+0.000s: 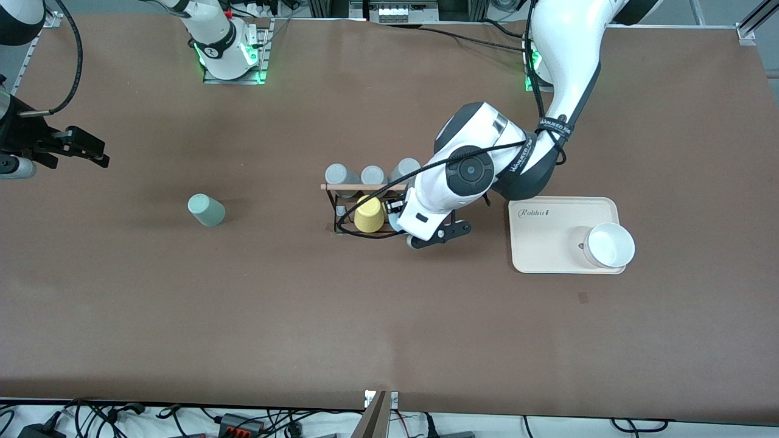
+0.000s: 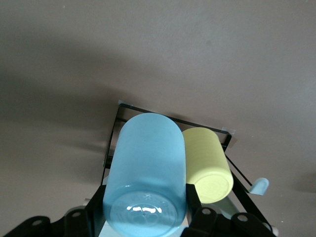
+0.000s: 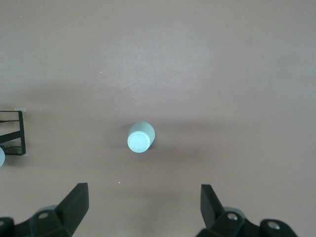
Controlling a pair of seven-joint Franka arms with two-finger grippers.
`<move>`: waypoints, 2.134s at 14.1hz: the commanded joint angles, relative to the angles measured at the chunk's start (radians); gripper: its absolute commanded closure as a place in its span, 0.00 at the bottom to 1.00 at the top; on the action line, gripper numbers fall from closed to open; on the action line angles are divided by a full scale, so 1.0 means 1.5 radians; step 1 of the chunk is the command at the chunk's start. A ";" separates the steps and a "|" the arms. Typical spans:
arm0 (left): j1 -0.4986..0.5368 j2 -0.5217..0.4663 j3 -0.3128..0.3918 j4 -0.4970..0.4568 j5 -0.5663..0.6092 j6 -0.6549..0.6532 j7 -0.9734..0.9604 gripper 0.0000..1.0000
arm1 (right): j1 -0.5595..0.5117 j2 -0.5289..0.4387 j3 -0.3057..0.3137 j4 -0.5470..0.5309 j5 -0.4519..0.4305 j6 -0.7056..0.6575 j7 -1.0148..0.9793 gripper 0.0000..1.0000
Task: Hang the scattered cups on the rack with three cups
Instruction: 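Carry the light blue cup to the rack and hang it beside the yellow cup, then withdraw the left gripper while the right gripper reaches the teal cup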
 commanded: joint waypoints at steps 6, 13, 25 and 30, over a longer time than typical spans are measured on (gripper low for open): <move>-0.021 0.037 0.013 0.000 0.017 0.006 -0.007 0.11 | -0.006 0.006 0.002 0.012 -0.004 0.000 -0.001 0.00; 0.095 -0.107 0.070 0.009 0.125 -0.103 0.070 0.00 | -0.006 0.011 0.002 0.011 -0.001 -0.003 0.000 0.00; 0.297 -0.279 0.053 -0.056 0.184 -0.201 0.272 0.00 | 0.001 0.082 0.004 0.012 -0.006 0.021 -0.004 0.00; 0.300 -0.400 0.040 -0.248 0.184 -0.138 0.274 0.00 | 0.017 0.105 0.007 -0.002 -0.007 0.010 0.000 0.00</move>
